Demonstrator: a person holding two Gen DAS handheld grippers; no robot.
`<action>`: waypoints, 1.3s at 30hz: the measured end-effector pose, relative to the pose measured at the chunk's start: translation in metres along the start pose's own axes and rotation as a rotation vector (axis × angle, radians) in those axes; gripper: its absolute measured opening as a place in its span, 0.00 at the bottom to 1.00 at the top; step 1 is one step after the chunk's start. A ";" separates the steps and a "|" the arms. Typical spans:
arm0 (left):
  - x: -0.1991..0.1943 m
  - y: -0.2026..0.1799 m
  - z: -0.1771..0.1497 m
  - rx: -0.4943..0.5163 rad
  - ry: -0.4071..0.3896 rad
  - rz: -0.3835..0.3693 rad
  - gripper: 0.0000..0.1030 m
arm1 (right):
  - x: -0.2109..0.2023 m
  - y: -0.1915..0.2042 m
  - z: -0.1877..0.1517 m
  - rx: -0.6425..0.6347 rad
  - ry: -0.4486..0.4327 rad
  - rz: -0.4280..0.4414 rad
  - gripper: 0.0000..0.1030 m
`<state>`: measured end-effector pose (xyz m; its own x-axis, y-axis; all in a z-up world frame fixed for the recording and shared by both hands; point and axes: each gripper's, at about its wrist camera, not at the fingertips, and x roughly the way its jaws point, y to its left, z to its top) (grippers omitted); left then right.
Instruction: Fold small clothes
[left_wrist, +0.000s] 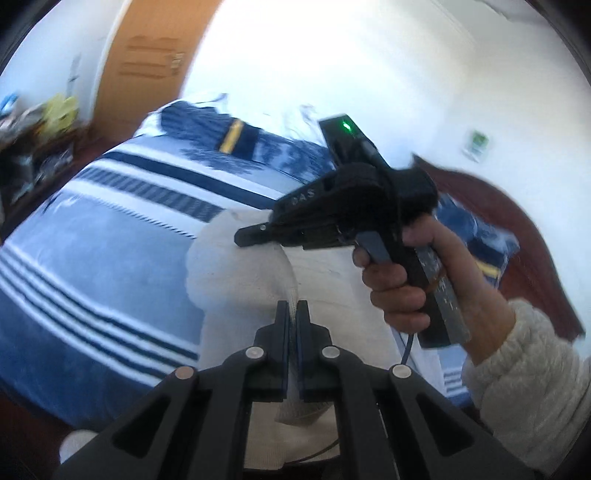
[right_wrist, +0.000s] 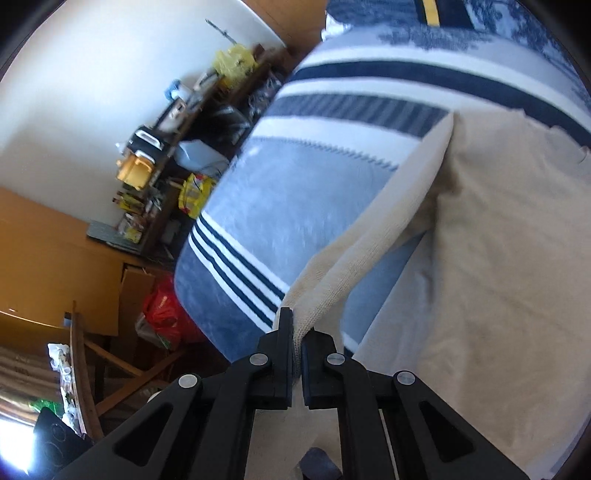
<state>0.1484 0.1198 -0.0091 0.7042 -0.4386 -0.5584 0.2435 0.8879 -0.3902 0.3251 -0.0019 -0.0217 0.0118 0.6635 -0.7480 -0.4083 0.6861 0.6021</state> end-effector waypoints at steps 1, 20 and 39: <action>0.007 -0.013 -0.002 0.046 0.015 0.005 0.03 | -0.009 -0.008 -0.004 -0.002 -0.011 -0.001 0.04; 0.147 -0.086 -0.109 0.254 0.358 -0.184 0.34 | 0.006 -0.218 -0.119 0.228 -0.006 0.065 0.40; 0.144 0.044 -0.028 -0.224 0.265 0.180 0.65 | -0.049 -0.155 -0.260 0.249 -0.196 0.089 0.06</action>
<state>0.2417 0.0919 -0.1276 0.5182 -0.3251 -0.7911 -0.0409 0.9145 -0.4026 0.1507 -0.2181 -0.1506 0.1715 0.7521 -0.6363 -0.1806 0.6589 0.7302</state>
